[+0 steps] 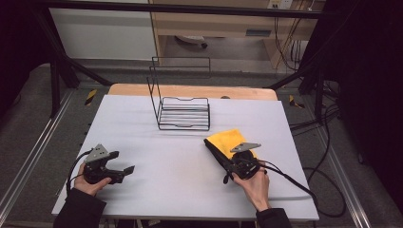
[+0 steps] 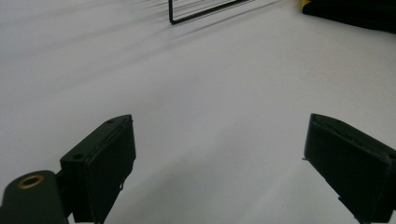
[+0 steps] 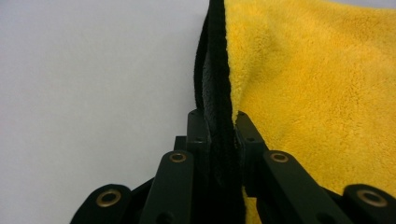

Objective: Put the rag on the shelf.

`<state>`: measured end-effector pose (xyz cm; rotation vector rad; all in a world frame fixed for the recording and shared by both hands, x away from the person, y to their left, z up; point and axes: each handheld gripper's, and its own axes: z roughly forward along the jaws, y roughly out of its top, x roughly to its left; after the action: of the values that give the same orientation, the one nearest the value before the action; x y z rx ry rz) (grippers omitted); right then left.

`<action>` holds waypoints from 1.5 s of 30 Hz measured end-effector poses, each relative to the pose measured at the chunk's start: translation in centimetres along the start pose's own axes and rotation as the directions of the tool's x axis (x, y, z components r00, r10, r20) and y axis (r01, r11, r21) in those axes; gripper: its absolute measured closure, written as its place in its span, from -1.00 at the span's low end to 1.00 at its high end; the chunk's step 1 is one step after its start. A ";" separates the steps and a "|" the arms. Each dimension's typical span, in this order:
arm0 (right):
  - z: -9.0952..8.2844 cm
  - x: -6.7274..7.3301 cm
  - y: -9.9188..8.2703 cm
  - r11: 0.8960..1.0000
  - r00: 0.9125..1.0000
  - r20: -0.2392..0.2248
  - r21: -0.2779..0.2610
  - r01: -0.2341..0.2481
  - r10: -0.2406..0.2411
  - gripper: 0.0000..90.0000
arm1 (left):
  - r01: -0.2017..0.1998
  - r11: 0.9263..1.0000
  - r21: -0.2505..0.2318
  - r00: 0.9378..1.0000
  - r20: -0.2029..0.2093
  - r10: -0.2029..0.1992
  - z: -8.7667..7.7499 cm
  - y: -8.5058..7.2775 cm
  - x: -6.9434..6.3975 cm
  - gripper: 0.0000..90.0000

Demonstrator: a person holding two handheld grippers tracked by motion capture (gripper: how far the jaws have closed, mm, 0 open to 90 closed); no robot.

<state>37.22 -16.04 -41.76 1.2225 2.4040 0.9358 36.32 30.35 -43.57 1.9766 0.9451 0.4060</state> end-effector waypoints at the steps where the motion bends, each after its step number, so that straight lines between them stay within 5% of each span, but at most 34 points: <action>1: 0.1 0.0 -0.1 1.000 1.000 0.015 0.004 0.015 -0.015 0.77 | 0.000 1.000 0.000 1.000 0.000 0.000 0.0 0.0 0.0 -0.80; 6: 0.3 -0.4 -0.6 0.998 0.997 0.044 0.023 0.056 -0.057 0.69 | 0.002 1.000 -0.003 1.000 0.000 -0.002 0.0 0.0 0.0 -0.80; 10: 0.9 -0.3 -1.1 0.996 0.996 0.047 0.038 0.076 -0.078 0.36 | -0.004 1.000 0.002 1.000 0.000 0.004 0.0 0.0 -0.1 -0.80; 13: 1.6 0.0 -1.4 0.994 0.992 0.070 0.038 0.105 -0.107 0.30 | -0.003 1.000 -0.001 1.000 0.001 0.003 0.0 0.0 -0.1 -0.80; 19: 2.0 0.5 -1.8 0.989 0.982 0.117 0.032 0.142 -0.145 0.32 | -0.004 1.000 0.001 1.000 0.000 0.004 0.0 0.0 -0.1 -0.80; 26: 2.0 0.5 -1.7 0.990 0.979 0.149 0.033 0.134 -0.138 0.64 | -0.004 1.000 0.000 1.000 0.000 0.004 0.0 0.1 -0.2 -0.81; 32: 1.6 0.3 -1.4 0.996 0.989 0.118 0.021 0.084 -0.086 0.75 | 0.001 1.000 -0.005 1.000 0.000 -0.001 -0.1 0.0 -0.1 -0.80; 39: 0.2 0.7 -0.6 0.999 1.000 0.018 -0.044 0.011 -0.010 0.76 | -0.005 1.000 0.001 1.000 -0.001 0.005 0.0 0.1 -0.1 -0.80; 42: 0.5 1.6 -0.1 0.999 1.000 -0.003 -0.038 0.018 -0.018 0.74 | -0.005 1.000 0.002 1.000 -0.001 0.005 0.1 0.1 -0.1 -0.80; 45: 1.8 1.9 -0.2 0.995 0.996 0.017 0.029 0.092 -0.093 0.64 | -0.002 1.000 -0.003 1.000 -0.001 0.002 0.0 0.1 -0.2 -0.81</action>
<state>36.86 -13.81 -43.19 1.1138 2.4444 0.8632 36.20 30.21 -43.48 1.9748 0.9426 0.4100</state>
